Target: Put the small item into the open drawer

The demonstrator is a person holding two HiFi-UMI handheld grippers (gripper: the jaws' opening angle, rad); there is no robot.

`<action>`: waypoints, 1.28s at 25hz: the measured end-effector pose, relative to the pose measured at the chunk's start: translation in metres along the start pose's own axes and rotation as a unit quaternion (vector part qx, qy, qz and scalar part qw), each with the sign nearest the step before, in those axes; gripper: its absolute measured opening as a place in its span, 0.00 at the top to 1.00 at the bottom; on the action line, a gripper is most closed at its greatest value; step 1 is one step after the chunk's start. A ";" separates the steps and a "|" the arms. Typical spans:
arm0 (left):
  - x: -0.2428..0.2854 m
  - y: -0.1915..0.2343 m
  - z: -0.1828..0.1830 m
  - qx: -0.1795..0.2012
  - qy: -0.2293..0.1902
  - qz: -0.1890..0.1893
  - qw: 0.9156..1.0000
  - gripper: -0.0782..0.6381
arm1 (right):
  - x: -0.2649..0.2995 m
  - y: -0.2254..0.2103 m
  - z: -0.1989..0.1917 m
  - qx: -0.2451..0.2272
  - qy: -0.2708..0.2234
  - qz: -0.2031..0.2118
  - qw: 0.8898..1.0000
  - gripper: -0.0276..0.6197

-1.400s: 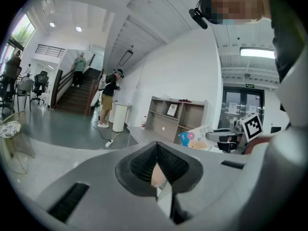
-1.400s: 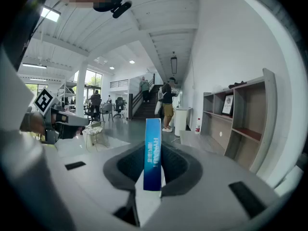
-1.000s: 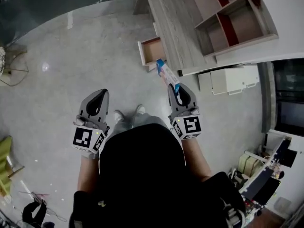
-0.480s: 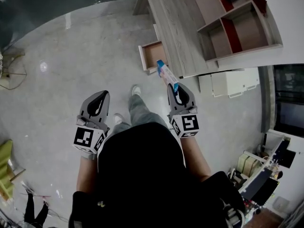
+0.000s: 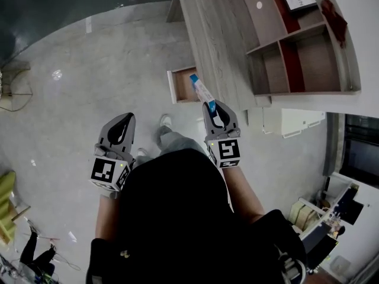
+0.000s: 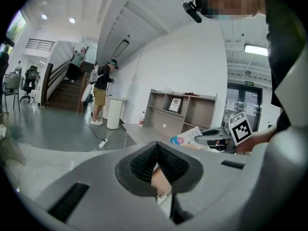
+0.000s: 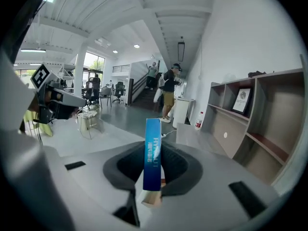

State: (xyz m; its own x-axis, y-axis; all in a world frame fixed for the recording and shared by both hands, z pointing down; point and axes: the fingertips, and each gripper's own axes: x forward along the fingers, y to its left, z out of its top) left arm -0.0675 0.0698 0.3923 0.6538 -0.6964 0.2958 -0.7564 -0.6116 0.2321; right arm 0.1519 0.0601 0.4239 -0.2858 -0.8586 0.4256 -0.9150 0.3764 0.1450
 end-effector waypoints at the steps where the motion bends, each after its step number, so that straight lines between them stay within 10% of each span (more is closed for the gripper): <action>1: 0.008 0.000 0.001 0.002 0.004 0.003 1.000 0.89 | 0.007 -0.007 -0.001 0.005 0.002 0.007 1.000 0.82; 16: 0.074 0.003 0.010 -0.009 0.035 0.050 0.998 0.89 | 0.086 -0.053 -0.055 0.049 0.062 0.070 0.994 0.82; 32: 0.062 0.057 -0.004 -0.011 0.084 0.043 0.995 0.89 | 0.141 -0.026 -0.134 0.026 0.171 0.035 0.984 0.82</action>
State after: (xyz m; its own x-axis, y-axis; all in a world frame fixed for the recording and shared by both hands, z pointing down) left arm -0.0704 -0.0072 0.4275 0.5748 -0.6721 0.4667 -0.8114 -0.5418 0.2191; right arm 0.1735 -0.0239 0.5994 -0.2444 -0.6612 0.7093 -0.9125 0.4044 0.0625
